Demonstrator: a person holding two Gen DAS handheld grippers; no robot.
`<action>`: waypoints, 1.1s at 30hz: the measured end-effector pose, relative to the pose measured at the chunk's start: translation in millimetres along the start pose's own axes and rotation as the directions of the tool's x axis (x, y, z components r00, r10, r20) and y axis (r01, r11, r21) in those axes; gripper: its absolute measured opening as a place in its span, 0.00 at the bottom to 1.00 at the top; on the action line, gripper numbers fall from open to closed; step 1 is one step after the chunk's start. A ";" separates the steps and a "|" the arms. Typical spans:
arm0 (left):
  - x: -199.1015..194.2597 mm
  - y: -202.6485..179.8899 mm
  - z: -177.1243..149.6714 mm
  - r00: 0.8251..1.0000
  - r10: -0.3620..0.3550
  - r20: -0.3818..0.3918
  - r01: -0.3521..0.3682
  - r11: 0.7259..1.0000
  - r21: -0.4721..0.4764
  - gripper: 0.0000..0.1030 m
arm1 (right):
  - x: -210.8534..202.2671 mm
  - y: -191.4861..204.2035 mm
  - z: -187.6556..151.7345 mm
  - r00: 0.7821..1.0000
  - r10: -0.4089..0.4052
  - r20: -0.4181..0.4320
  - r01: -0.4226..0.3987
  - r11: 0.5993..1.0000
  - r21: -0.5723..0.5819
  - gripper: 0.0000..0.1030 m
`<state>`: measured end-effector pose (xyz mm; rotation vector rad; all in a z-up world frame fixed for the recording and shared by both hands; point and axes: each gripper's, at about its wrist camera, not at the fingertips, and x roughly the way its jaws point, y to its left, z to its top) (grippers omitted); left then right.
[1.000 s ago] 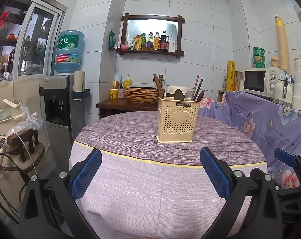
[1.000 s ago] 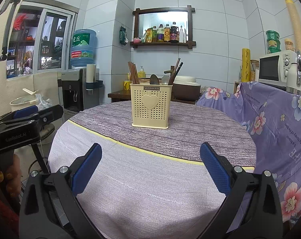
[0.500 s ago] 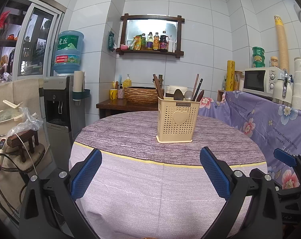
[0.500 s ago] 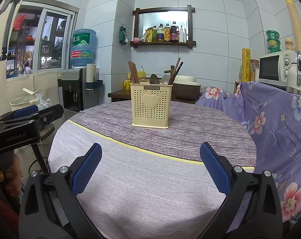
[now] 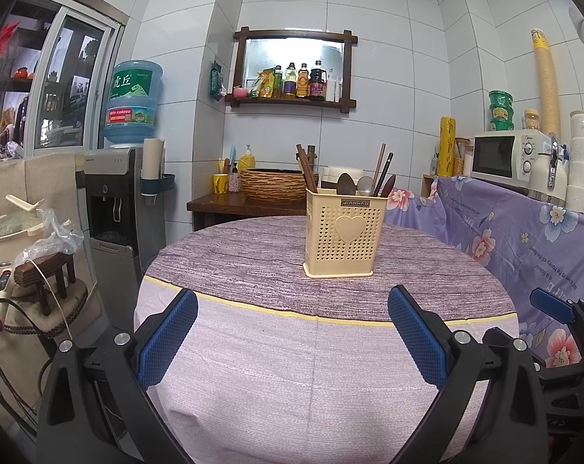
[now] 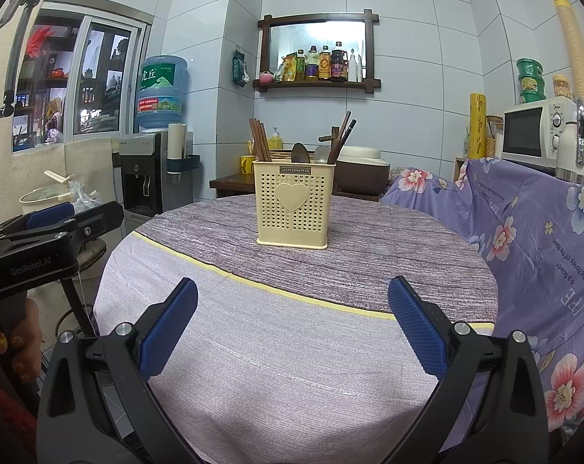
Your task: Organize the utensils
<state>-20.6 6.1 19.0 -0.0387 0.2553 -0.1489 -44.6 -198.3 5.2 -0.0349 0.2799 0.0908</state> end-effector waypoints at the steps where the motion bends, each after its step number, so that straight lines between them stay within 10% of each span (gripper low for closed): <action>1: -0.5 0.1 -0.2 1.000 -0.002 0.003 0.002 1.000 0.001 0.95 | -0.1 0.2 -0.1 1.000 0.000 0.000 0.000 1.000 0.000 0.94; 33: -1.2 2.2 -1.0 1.000 0.016 -0.009 -0.016 1.000 0.002 0.95 | 1.5 3.9 -6.0 1.000 0.003 -0.007 -0.003 1.000 0.001 0.94</action>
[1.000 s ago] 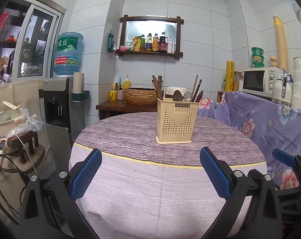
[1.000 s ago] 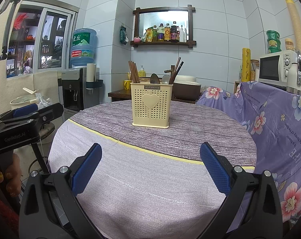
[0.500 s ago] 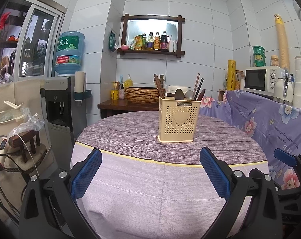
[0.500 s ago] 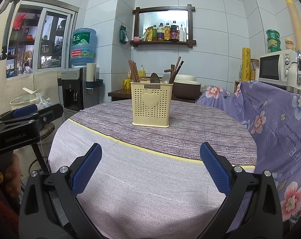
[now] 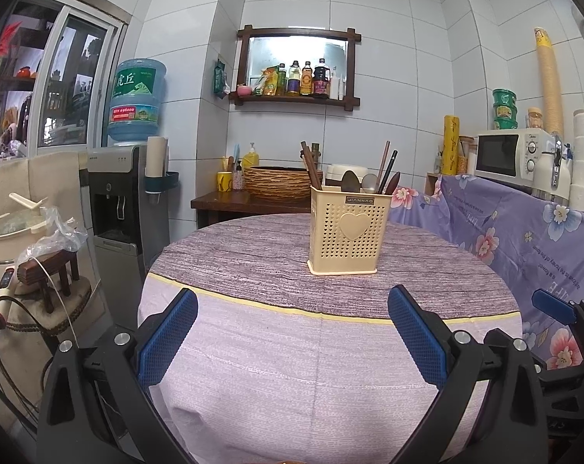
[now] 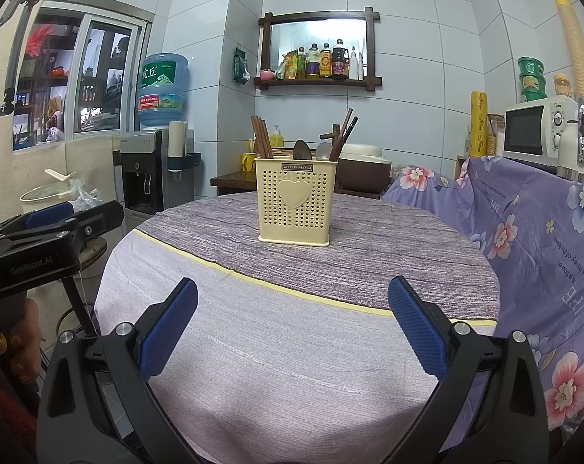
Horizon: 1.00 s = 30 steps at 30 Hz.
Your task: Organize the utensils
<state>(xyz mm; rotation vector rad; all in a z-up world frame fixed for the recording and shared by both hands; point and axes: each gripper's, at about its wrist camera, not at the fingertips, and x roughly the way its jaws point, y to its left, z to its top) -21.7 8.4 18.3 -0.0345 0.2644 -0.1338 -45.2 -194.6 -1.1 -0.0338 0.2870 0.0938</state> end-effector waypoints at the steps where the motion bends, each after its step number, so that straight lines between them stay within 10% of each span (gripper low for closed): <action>1: -0.1 0.2 -0.3 1.000 -0.001 0.000 0.001 1.000 0.000 0.95 | 0.0 0.2 -0.3 1.000 0.000 -0.001 0.000 1.000 0.000 0.94; 30: 1.1 0.6 -1.4 1.000 0.000 -0.004 0.000 1.000 -0.003 0.95 | 0.4 2.4 -0.8 1.000 0.002 -0.004 -0.002 1.000 -0.001 0.94</action>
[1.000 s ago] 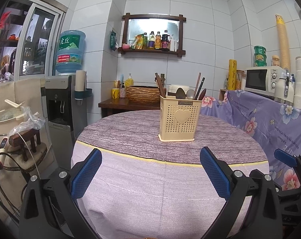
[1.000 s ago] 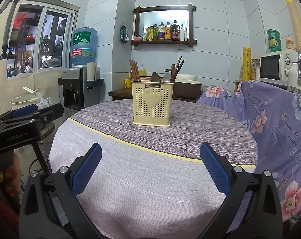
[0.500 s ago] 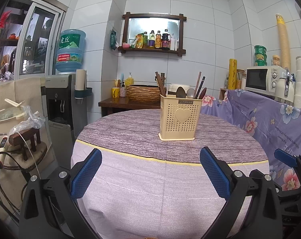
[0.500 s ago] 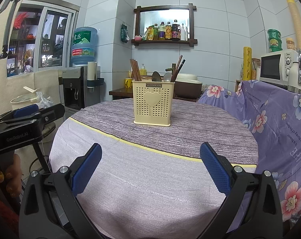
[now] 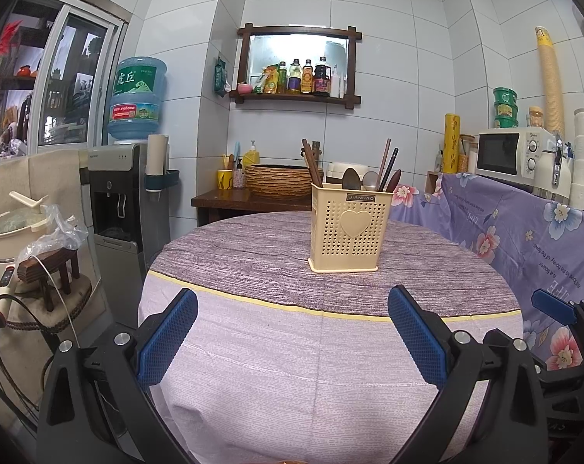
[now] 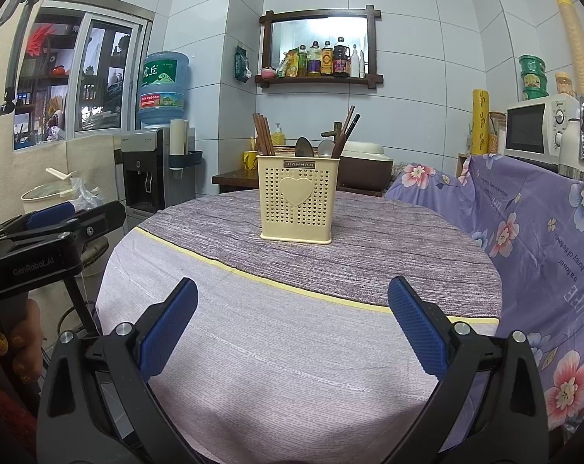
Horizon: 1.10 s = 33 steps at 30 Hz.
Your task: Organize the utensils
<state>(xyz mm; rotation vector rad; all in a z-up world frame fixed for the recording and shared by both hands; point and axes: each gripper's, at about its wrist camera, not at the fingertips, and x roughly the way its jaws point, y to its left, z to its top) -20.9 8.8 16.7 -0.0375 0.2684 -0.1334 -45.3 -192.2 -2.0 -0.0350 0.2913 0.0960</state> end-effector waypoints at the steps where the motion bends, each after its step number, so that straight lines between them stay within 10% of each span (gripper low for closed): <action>1: 0.0 0.2 0.0 1.000 -0.001 -0.001 0.001 1.000 -0.001 0.95 | -0.7 0.8 -0.4 1.000 -0.001 0.001 0.001 1.000 -0.001 0.94; 33: 0.9 -0.6 -2.9 1.000 0.001 -0.002 -0.001 1.000 0.003 0.95 | -2.0 0.7 -2.4 1.000 0.004 -0.001 -0.004 1.000 -0.002 0.94</action>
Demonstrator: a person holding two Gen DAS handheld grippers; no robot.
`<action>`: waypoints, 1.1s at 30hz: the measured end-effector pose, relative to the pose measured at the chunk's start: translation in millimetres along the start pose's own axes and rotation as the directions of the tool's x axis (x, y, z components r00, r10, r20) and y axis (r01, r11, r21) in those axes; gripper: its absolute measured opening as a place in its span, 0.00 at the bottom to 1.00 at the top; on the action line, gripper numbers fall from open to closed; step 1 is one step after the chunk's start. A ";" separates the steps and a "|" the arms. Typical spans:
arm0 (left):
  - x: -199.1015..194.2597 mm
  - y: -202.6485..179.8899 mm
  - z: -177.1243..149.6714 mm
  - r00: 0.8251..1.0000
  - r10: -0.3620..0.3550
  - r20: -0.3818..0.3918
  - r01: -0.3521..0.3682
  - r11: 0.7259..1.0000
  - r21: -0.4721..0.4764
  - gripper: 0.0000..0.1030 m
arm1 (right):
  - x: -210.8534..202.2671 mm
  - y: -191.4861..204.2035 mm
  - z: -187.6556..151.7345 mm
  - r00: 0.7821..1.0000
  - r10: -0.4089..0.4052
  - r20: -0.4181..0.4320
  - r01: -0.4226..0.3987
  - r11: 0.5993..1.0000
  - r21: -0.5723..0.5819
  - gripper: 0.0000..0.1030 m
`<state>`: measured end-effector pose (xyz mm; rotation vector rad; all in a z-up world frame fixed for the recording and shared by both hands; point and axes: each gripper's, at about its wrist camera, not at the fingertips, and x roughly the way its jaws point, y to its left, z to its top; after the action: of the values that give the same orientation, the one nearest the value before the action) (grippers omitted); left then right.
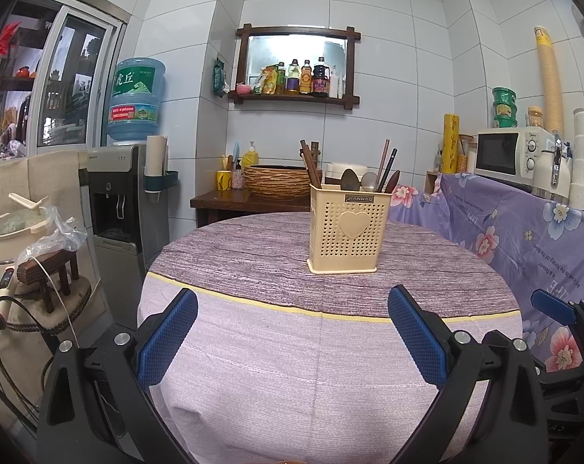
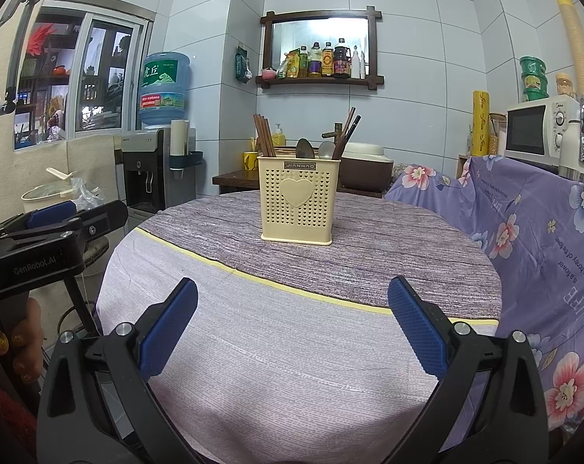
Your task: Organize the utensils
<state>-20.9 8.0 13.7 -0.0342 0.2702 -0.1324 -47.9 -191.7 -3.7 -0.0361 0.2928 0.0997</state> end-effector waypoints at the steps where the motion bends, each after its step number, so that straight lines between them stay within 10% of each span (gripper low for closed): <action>1: -0.1 0.1 -0.2 1.000 0.001 0.000 -0.001 1.000 0.000 0.95 | 0.2 -0.2 0.3 1.000 0.000 0.000 0.000 1.000 0.000 0.94; 33: -1.3 -1.7 3.2 1.000 0.001 0.001 -0.001 1.000 -0.002 0.95 | -1.1 -0.4 0.9 1.000 0.004 -0.005 -0.004 1.000 0.000 0.94</action>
<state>-21.5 6.6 17.1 -0.0357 0.2697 -0.1313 -48.7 -192.2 -2.6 -0.0359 0.2983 0.1033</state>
